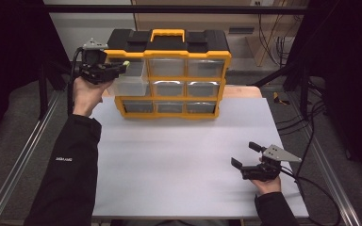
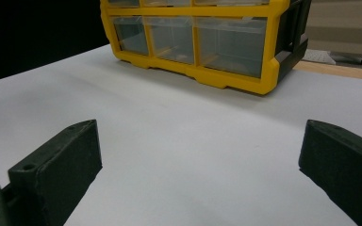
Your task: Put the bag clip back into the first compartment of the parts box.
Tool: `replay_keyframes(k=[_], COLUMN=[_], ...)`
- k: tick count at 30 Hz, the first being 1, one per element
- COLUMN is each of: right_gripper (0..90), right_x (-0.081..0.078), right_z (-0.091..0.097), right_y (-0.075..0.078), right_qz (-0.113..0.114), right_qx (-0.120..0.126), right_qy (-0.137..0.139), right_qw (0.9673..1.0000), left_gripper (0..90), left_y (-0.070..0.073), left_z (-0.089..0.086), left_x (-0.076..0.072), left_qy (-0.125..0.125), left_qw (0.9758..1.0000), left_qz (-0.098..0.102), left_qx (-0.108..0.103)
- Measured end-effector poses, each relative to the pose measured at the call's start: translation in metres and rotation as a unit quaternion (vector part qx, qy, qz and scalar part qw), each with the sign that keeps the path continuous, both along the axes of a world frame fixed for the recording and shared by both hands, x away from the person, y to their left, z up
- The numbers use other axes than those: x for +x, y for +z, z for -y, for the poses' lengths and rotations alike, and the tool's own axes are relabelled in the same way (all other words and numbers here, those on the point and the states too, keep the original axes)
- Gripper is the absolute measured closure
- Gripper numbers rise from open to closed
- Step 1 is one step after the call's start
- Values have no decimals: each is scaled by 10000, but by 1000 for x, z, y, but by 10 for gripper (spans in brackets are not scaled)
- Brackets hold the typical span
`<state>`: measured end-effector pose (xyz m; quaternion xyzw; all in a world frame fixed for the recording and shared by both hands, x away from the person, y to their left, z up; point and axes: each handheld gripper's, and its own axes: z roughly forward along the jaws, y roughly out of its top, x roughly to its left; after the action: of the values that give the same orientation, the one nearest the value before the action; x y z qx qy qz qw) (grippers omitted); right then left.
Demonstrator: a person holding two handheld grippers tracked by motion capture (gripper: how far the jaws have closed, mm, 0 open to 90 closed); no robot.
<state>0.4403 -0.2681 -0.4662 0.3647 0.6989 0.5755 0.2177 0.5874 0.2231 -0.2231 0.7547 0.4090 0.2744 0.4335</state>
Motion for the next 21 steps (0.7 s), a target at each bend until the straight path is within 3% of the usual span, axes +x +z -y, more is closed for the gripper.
replay_keyframes(k=[5, 12, 16, 21], right_gripper=[5, 5, 5, 5], right_x=[0, 0, 0, 0], right_z=[0, 0, 0, 1], right_y=[0, 0, 1, 1], right_qz=[1, 0, 5, 16], right_qx=[8, 7, 30, 27], right_qy=[2, -4, -13, -24], right_qw=[10000, 10000, 10000, 10000], left_gripper=[721, 653, 528, 387], left_y=[0, 3, 7, 9], left_z=[1, -4, -7, -11], left_x=[-1, -10, -20, -35], left_qy=[24, -162, -365, -641], left_qw=[10000, 9993, 9973, 9922], left_qz=[43, 183, 354, 630], left_qx=[19, -295, -530, -861])
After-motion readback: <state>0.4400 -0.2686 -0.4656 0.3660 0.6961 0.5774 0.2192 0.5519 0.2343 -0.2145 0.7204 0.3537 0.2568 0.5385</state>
